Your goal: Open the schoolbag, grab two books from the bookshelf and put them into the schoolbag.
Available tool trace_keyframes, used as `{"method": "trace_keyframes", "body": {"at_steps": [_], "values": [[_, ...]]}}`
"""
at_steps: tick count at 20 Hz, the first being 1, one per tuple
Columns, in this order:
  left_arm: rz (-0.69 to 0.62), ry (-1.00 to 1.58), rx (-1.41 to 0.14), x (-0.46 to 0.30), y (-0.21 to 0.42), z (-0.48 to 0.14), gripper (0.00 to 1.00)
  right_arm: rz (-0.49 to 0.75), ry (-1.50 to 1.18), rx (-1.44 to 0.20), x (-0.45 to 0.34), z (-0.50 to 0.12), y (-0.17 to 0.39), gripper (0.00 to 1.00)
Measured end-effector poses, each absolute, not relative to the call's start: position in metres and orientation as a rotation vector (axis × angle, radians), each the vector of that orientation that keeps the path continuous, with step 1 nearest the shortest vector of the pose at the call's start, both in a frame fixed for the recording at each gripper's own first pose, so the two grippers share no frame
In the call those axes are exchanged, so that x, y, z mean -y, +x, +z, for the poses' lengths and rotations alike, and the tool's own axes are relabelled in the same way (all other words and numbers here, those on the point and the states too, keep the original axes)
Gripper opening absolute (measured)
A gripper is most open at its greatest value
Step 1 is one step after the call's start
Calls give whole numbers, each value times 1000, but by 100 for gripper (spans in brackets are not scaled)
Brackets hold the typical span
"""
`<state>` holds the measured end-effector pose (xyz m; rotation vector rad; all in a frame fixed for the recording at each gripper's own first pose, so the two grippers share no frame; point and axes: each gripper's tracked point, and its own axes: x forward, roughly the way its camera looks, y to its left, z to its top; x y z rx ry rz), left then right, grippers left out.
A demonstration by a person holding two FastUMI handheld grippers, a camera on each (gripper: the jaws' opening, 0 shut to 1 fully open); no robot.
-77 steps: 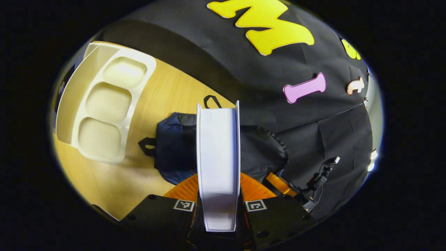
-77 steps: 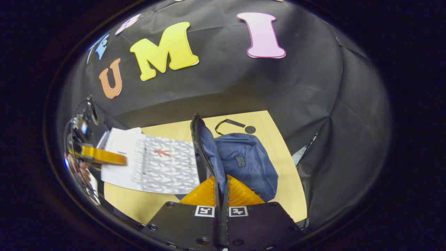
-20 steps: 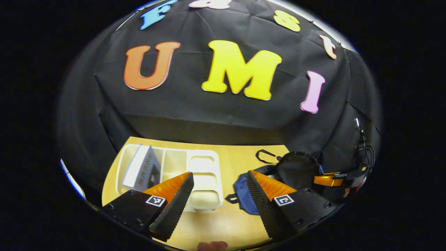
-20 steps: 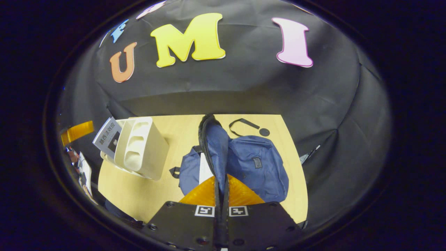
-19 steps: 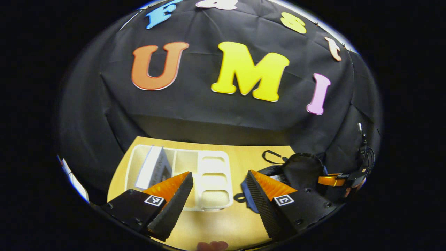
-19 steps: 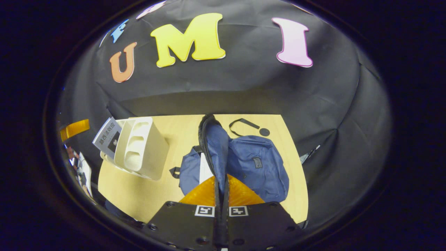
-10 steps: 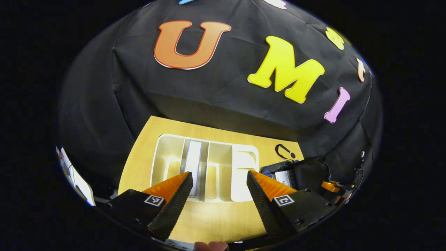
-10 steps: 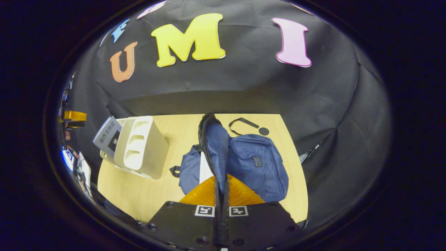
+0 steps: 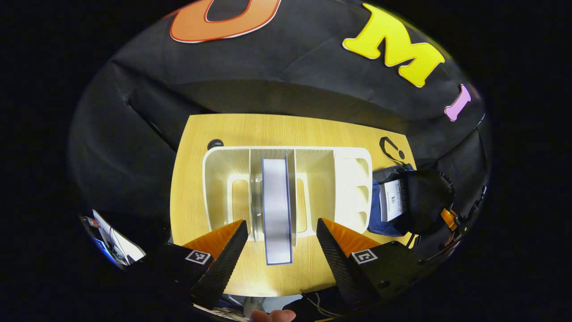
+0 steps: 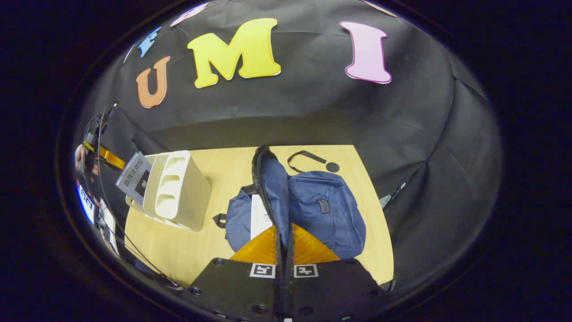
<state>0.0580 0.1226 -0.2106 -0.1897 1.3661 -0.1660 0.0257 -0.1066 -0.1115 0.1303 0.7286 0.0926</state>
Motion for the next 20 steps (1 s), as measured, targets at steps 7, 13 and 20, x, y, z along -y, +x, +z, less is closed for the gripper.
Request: {"method": "trace_keyframes", "body": {"at_steps": [7, 13, 20], "values": [[-149, -190, -1499, -119, 63, -245, 89, 82, 159, -736, 112, -114, 25, 0], [-134, -152, -1569, -122, 62, -256, 94, 75, 169, -738, 113, -119, 26, 0], [-104, -126, -1621, -127, 57, -262, 75, 72, 190, -735, 113, -122, 25, 4]]}}
